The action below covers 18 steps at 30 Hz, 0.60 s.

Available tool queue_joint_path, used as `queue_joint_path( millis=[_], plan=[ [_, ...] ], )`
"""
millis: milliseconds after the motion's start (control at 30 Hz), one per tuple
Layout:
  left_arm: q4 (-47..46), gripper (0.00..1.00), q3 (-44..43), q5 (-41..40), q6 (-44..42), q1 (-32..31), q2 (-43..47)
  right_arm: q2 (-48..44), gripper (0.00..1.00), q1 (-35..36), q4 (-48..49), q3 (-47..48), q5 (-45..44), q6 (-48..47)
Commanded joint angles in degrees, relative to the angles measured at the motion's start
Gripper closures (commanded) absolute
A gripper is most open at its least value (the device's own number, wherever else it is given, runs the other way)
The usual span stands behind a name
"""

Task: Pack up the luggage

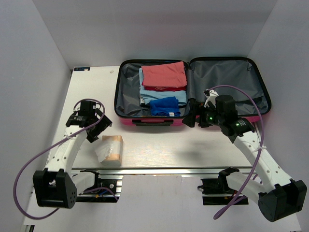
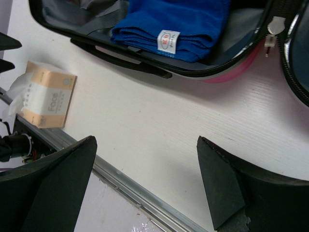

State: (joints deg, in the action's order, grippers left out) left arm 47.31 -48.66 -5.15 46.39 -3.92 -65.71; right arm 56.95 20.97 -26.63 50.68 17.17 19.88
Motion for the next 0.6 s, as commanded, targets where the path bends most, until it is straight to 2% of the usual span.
queue_joint_path(
  millis=[0,167,233,367,467,567],
  plan=[
    [12.09,0.02,-2.05,-3.02,2.20,0.50,5.67,-2.19,0.11,0.56,2.90,-1.19,3.31,-1.25],
    [18.25,0.02,2.60,-7.33,5.90,0.50,14.80,-3.25,0.11,1.09,2.99,-1.72,3.66,-1.25],
    [17.13,0.02,3.48,-4.71,6.08,-0.03,16.75,-3.25,0.11,1.35,2.99,-2.42,4.36,-1.42],
    [8.87,0.02,11.46,4.85,8.01,-0.03,19.83,-2.81,0.11,1.97,3.16,-2.25,5.16,-1.16],
    [2.19,0.02,17.17,13.20,8.19,-0.56,19.05,-3.51,0.11,2.32,3.08,-2.42,4.89,-0.89],
    [-3.88,0.02,21.40,17.18,7.58,-0.56,17.81,-4.48,0.11,2.58,2.46,-2.42,3.40,-0.37]
  ],
)
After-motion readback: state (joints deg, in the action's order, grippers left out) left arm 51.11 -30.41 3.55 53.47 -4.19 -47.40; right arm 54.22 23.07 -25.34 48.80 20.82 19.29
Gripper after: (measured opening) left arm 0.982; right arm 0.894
